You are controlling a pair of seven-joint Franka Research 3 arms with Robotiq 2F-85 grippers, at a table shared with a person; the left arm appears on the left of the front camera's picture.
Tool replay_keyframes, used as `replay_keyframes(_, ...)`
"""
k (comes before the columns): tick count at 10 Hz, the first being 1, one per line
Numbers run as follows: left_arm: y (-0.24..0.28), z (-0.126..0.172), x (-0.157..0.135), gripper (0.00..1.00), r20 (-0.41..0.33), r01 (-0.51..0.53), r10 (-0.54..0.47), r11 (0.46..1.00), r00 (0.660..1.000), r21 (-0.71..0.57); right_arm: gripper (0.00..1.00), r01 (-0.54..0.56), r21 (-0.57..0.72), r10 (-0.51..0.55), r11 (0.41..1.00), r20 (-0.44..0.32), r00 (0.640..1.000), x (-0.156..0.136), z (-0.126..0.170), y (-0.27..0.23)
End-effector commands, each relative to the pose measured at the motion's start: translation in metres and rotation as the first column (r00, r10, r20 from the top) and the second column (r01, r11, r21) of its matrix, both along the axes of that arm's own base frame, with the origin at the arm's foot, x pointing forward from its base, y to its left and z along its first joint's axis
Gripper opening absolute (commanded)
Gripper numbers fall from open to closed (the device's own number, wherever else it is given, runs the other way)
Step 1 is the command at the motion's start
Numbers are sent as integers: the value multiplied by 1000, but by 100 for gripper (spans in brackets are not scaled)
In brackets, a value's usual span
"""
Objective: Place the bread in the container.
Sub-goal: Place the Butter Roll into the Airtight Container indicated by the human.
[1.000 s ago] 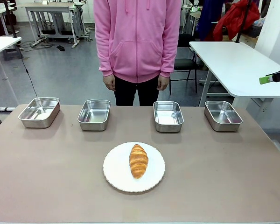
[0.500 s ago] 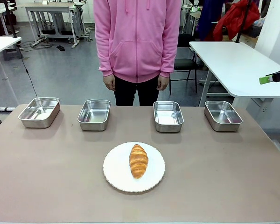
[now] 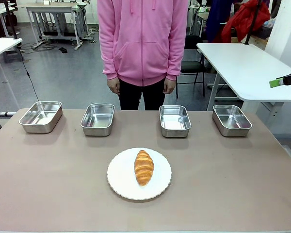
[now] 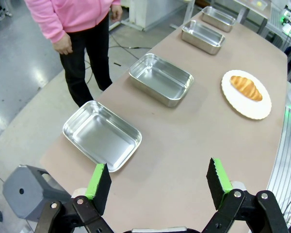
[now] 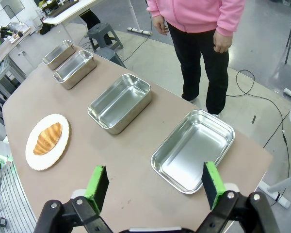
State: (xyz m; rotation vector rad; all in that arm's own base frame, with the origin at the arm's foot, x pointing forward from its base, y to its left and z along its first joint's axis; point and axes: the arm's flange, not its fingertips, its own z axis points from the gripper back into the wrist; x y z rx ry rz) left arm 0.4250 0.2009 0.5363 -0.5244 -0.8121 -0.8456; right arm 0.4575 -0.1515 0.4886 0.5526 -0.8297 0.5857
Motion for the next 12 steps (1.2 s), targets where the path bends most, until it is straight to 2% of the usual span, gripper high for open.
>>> replay_keyframes(1, 1, 2, -1, 100, 7, 8, -8, 1000, 1000, 0, 100, 1, 0, -1, 1000, 2, 1000, 0, 1, 0)
replay_keyframes(12, 1, 2, -1, 100, 7, 8, -8, 1000, 1000, 0, 100, 1, 0, -1, 1000, 2, 1000, 0, 1, 0)
